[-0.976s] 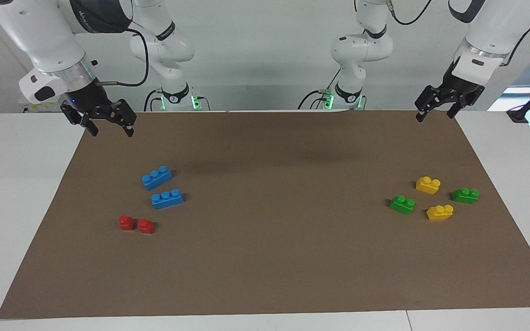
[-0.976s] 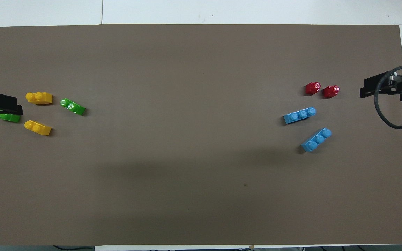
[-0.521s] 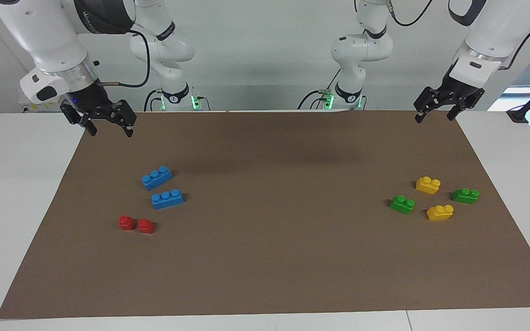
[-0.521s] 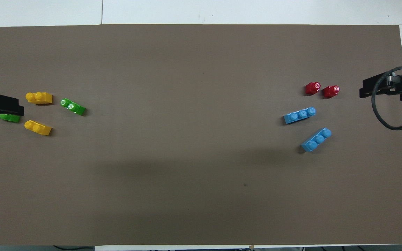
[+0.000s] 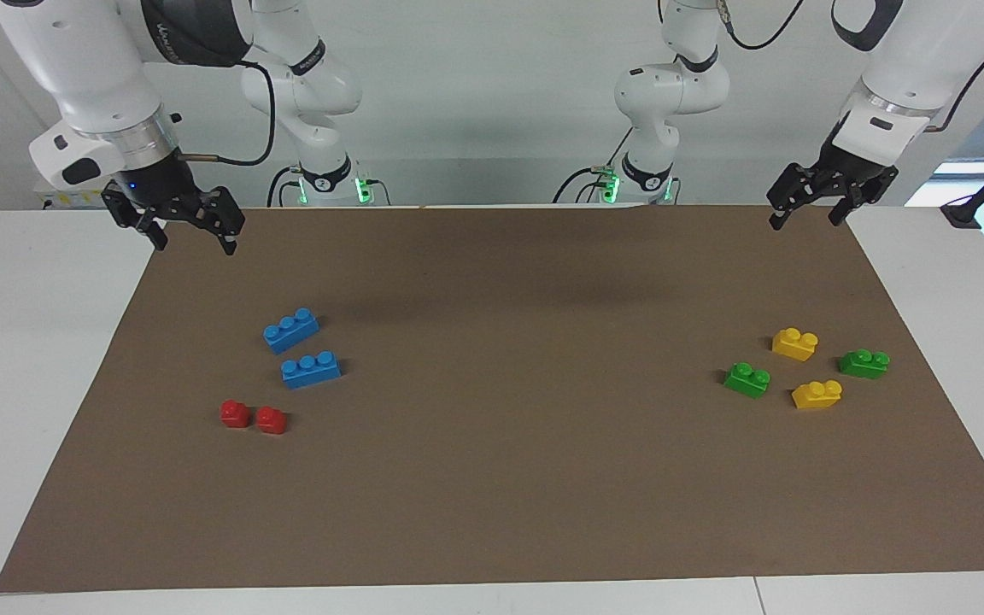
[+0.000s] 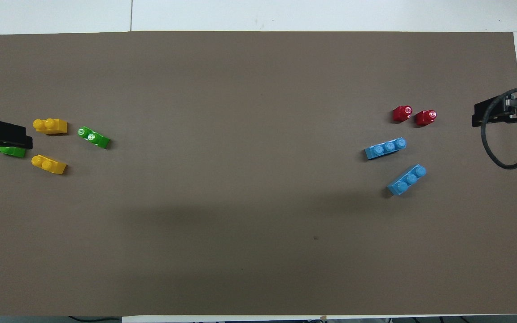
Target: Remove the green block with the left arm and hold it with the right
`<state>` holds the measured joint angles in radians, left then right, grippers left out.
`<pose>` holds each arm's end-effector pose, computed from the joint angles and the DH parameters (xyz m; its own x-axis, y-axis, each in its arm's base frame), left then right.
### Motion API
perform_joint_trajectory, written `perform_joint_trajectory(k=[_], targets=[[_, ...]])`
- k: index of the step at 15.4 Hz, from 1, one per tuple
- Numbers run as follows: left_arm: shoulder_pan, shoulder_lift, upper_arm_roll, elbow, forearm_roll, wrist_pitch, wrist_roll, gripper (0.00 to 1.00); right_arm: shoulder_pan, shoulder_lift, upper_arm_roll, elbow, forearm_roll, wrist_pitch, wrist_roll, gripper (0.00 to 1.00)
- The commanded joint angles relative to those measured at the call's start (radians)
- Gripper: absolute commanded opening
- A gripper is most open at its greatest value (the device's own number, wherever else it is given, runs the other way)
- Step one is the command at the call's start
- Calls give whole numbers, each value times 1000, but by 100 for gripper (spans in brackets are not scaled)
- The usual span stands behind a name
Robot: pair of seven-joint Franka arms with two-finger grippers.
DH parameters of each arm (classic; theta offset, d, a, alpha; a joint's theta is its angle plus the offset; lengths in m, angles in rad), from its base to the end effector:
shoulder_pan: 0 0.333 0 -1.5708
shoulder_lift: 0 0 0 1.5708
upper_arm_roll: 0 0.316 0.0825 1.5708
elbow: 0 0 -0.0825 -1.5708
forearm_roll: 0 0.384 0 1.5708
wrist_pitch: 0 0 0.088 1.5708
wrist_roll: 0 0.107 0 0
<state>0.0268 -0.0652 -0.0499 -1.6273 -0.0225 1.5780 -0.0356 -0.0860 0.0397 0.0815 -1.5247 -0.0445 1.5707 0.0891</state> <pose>0.5345 -0.0157 0.6339 0.9998 0.0127 0.0151 0.0124 -0.9997 0.0198 0.5670 -0.0083 0.6242 0.9956 -0.0935 0.0101 -0.0938 -0.9948 0.0405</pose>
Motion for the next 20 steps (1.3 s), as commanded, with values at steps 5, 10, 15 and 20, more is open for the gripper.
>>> perform_joint_trajectory(k=[5,10,15,20], targets=[[-4,-5,7,4,3,-6,10,100,-1,-11,4,-5,0,-15,21,100],[-4,-5,7,4,3,-7,10,100,-7,-9,3,-6,55,-28,46,100],[-4,-5,7,6,1,-7,10,100,-12,-9,1,-6,75,-26,58,100],[-5,-4,7,6,1,-7,8,100,-14,-11,1,-8,75,-28,54,100]])
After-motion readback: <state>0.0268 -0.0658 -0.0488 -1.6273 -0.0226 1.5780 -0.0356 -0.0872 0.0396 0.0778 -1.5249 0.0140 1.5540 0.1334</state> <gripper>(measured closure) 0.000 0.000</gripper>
